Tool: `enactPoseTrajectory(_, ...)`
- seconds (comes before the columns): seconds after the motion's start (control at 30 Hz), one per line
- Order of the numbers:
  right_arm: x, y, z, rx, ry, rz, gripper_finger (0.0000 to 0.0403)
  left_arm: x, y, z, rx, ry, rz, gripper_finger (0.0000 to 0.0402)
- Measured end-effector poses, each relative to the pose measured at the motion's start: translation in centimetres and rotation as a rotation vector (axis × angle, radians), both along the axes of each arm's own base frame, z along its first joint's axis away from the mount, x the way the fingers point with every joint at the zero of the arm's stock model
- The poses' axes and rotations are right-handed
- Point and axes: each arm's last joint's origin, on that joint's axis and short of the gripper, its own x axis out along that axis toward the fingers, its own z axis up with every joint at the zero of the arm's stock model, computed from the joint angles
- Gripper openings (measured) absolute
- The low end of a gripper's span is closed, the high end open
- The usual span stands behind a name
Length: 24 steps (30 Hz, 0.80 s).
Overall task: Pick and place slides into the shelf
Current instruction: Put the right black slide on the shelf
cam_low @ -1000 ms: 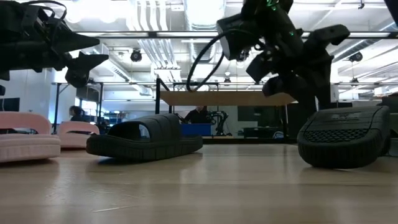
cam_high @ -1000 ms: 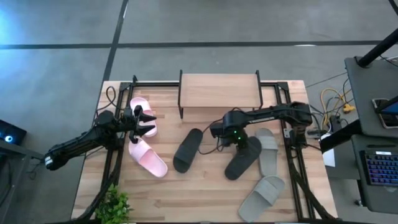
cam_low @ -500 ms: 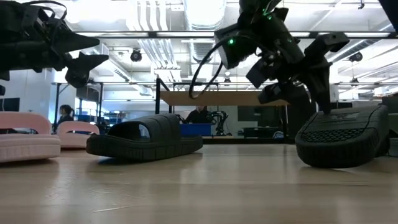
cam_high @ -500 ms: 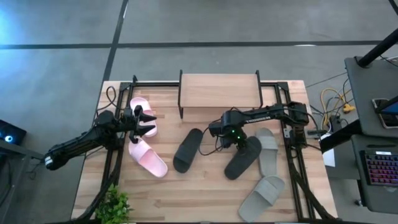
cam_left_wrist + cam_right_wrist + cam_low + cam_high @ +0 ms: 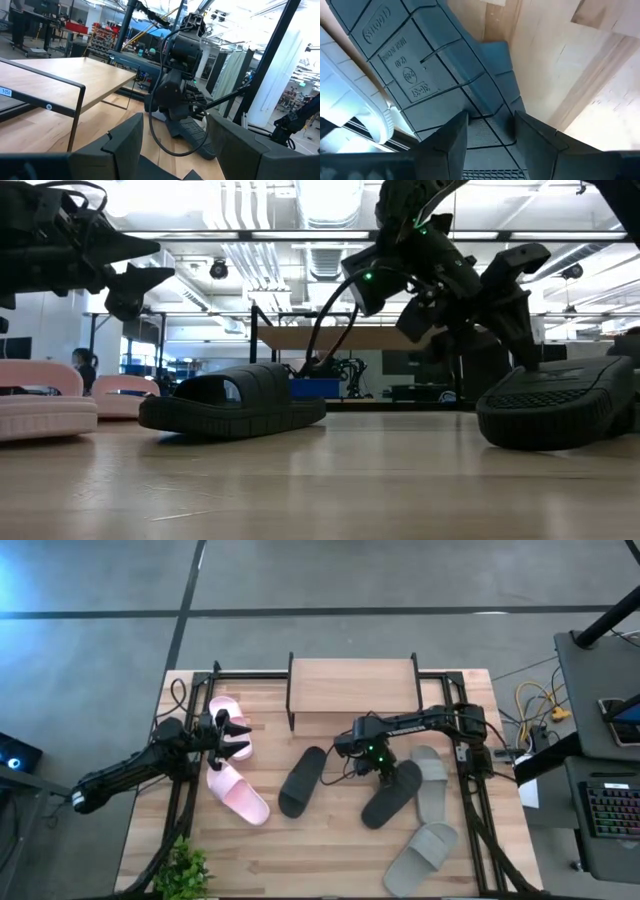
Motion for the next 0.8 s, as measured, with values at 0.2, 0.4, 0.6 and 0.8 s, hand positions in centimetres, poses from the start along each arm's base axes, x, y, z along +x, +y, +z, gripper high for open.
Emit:
enactPoseTrajectory(0.2,-0.6,0.3,0.5,-0.002,0.063,-0.025,0.0124,0.0,0.0,0.0,0.0,0.0,0.0,0.0208)
enactPoseTrajectory(0.4,-1.3,0.9,1.2,-0.03,0.13,-0.023,0.0044,0.0,0.0,0.0,0.0,0.0,0.0,0.0208)
enactPoseTrajectory(0.6,-1.8,2.0,3.0,-0.102,0.084,-0.005,0.0009,0.0,0.0,0.0,0.0,0.0,-0.001,0.0208)
enactPoseTrajectory(0.8,-2.3,2.6,6.0,-0.212,-0.021,-0.063,0.0008,0.0,0.0,0.0,0.0,0.0,0.0,0.0208)
